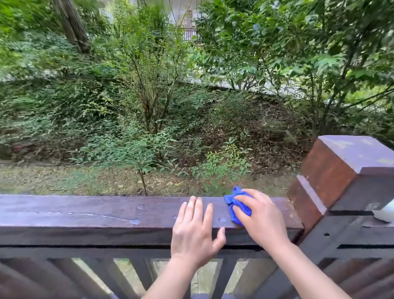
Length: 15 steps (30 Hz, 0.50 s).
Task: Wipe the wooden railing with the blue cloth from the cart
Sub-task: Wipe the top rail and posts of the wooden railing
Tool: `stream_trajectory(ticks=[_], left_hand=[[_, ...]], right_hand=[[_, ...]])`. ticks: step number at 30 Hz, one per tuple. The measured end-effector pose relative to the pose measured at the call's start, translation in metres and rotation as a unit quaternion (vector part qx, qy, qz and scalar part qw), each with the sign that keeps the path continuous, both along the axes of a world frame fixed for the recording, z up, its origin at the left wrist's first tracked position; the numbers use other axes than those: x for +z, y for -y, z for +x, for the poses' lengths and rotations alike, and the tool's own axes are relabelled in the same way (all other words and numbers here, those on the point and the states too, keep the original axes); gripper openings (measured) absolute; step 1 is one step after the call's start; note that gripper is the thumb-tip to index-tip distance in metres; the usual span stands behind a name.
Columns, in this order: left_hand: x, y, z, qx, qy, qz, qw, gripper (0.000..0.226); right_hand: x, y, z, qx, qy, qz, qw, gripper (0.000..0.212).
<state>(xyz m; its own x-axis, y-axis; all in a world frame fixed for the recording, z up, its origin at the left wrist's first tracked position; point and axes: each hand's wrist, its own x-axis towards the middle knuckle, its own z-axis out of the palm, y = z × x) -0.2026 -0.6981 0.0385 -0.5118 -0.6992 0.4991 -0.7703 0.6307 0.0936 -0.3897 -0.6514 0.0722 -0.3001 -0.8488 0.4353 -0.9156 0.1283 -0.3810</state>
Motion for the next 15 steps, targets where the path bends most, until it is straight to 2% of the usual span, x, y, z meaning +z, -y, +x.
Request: stream_trajectory(ticks=[3, 4, 7, 9, 13, 15], left_hand=[[0.002, 0.0, 0.0, 0.001, 0.008, 0.007, 1.0, 0.06], [0.005, -0.002, 0.0, 0.004, 0.014, 0.013, 1.0, 0.061], [0.016, -0.007, 0.006, 0.012, 0.031, 0.034, 0.999, 0.06], [0.021, -0.008, 0.012, -0.009, -0.01, 0.033, 0.999, 0.054], [0.029, 0.003, 0.048, -0.062, -0.1, -0.022, 0.993, 0.033], [0.033, 0.016, 0.083, -0.03, -0.103, -0.051, 0.993, 0.029]], right_hand=[[-0.009, -0.015, 0.007, 0.109, -0.039, -0.009, 0.993, 0.023], [-0.006, -0.009, 0.003, 0.102, -0.04, -0.003, 0.994, 0.023], [0.009, 0.013, 0.005, -0.004, 0.009, 0.026, 1.0, 0.021], [0.007, 0.016, 0.023, -0.003, 0.016, 0.026, 1.0, 0.022], [-0.014, 0.007, 0.047, 0.154, -0.059, 0.018, 0.986, 0.03], [-0.009, 0.019, 0.04, 0.116, -0.051, 0.019, 0.992, 0.028]])
